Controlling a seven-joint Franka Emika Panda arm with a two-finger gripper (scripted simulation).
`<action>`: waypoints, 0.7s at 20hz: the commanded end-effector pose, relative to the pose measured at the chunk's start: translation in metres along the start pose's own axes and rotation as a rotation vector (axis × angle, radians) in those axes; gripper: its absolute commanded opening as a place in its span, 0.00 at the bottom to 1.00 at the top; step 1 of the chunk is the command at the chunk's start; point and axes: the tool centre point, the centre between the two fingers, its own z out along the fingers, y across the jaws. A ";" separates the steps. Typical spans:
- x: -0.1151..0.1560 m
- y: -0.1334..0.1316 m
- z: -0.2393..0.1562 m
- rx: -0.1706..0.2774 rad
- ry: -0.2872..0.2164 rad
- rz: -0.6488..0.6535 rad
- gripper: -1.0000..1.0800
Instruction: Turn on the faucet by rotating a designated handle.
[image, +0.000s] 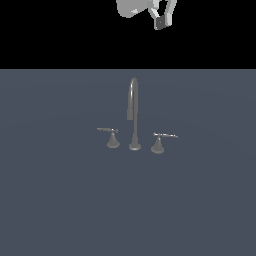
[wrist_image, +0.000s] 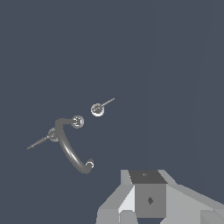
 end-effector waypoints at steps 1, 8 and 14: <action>0.013 -0.005 0.016 -0.008 0.001 0.062 0.00; 0.044 -0.016 0.063 -0.019 0.000 0.227 0.00; 0.067 -0.025 0.106 -0.018 -0.008 0.366 0.00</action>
